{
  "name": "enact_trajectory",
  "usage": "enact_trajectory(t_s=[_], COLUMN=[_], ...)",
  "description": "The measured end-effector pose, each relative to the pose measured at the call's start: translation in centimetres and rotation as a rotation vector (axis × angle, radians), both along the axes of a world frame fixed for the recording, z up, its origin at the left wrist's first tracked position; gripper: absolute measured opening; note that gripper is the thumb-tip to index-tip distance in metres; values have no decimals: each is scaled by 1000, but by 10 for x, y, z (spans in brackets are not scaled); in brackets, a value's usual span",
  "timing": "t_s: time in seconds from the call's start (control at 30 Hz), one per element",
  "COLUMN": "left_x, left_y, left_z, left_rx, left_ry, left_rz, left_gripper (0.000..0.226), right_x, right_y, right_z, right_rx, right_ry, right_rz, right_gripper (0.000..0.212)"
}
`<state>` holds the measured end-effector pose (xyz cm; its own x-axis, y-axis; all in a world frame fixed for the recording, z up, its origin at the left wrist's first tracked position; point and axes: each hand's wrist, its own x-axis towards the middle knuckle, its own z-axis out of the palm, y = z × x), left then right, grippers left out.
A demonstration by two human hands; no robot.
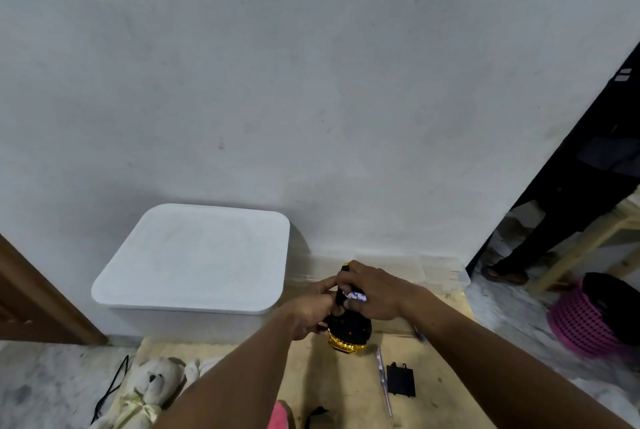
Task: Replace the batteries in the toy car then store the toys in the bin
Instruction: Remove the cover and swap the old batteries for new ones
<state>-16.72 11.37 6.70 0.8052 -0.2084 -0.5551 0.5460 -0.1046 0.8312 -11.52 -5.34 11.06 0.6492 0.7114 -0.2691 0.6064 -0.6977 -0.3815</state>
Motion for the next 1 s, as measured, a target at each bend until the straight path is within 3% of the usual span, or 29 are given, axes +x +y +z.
enact_trajectory(t_s=[0.17, 0.3, 0.4, 0.47, 0.67, 0.83, 1.0], left_x=[-3, -2, -1, -1, -4, -5, -8], left_y=[6, 8, 8, 6, 1, -4, -7], left_z=[-2, 7, 12, 14, 16, 16, 17], left_rx=[-14, -49, -61, -56, -51, -77, -84], left_ry=[15, 6, 5, 2, -29, -39, -46], left_rz=[51, 100, 105, 99, 121, 161, 162], left_gripper=[64, 67, 69, 70, 73, 78, 79], right_x=[-4, -5, -3, -3, -8, -19, -29], right_y=[0, 5, 9, 11, 6, 4, 12], right_z=[-9, -6, 5, 10, 10, -8, -14], right_rx=[188, 554, 681, 684, 584, 391, 288], right_ry=[31, 121, 265, 356, 319, 58, -14], right_rz=[-103, -440, -686, -795, -1023, -840, -887], right_gripper=[22, 14, 17, 20, 13, 9, 9])
